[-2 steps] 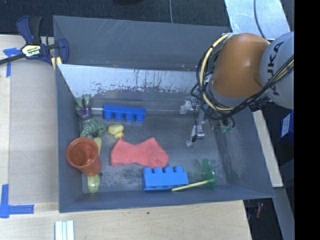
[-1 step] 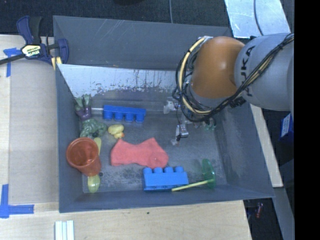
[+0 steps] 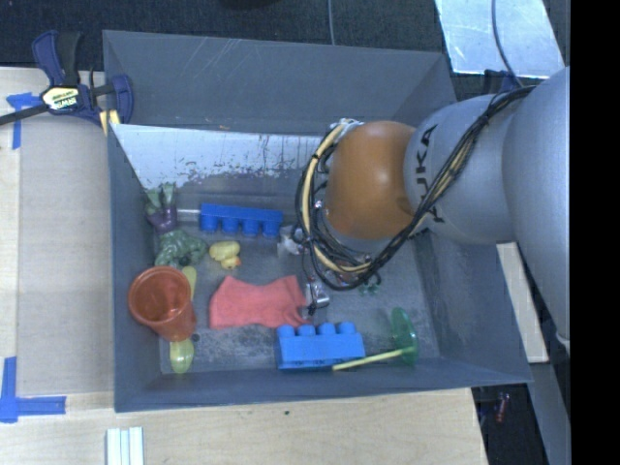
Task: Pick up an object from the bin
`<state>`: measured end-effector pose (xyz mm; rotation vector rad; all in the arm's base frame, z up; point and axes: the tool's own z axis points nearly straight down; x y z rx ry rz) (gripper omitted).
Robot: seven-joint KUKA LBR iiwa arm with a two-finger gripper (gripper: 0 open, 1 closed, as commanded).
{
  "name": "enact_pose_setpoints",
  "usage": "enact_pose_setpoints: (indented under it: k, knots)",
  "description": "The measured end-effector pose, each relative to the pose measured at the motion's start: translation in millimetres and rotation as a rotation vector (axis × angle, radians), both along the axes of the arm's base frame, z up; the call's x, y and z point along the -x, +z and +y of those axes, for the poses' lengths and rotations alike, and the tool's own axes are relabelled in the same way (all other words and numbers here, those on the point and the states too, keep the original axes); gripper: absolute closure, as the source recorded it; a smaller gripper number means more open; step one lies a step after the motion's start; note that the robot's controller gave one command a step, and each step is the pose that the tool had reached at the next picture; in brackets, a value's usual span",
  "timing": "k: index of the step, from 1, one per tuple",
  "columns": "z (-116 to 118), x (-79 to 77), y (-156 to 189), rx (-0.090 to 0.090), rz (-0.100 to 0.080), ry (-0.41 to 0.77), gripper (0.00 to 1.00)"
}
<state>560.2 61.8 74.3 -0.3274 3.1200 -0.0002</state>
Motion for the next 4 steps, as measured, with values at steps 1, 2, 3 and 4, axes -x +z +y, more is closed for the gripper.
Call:
enact_pose_setpoints:
  k: [1, 2, 3, 4]
  knots:
    - [30, 3.4, 36, 0.001, -0.009, 0.023, 1.0]
    - [30, 3.4, 36, 0.002, -0.009, 0.023, 1.0]
    - [101, 3.0, 144, -0.001, -0.019, 0.189, 0.0]
    - [98, 4.1, 141, 0.002, -0.013, 0.186, 0.0]
